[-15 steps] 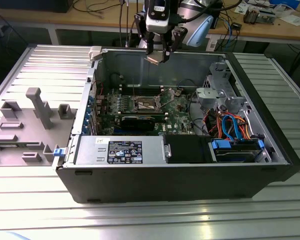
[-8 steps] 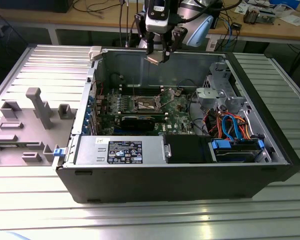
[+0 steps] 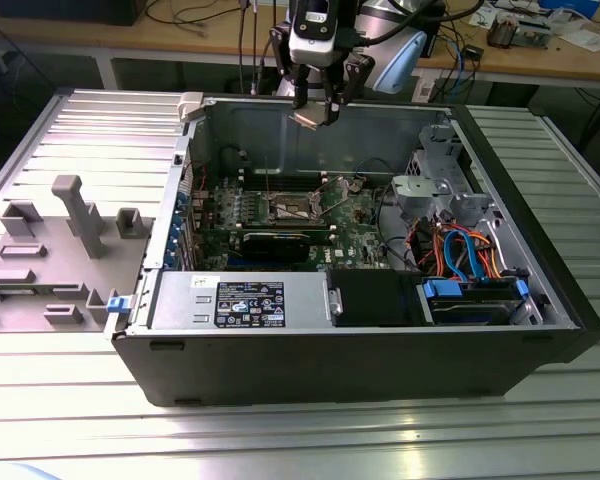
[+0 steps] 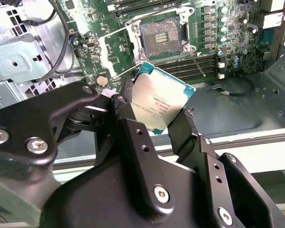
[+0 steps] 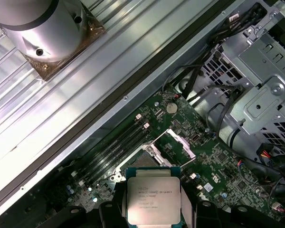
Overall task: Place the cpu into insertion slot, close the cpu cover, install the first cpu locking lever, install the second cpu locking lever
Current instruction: 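Place the cpu into insertion slot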
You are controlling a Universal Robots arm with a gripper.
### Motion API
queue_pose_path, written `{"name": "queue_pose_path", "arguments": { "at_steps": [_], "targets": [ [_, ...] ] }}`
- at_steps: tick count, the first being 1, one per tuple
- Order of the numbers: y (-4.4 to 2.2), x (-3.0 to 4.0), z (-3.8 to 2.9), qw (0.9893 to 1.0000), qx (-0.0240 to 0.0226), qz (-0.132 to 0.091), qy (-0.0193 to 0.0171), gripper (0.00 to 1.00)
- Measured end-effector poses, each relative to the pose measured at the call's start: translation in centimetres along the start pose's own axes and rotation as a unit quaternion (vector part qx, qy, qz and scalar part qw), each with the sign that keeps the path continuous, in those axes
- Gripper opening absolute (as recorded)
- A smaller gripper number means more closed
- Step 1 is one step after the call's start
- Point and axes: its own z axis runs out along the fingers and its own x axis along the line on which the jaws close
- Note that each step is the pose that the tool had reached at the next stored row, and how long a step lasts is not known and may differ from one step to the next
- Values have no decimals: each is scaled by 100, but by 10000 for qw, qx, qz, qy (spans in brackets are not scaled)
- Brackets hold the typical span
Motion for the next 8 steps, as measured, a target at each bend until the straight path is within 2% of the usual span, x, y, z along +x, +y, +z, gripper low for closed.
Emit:
{"name": "queue_pose_path", "arguments": {
  "at_steps": [8],
  "targets": [
    [0, 0, 0, 10000, -1, 42, -4, 54]
  ]
}}
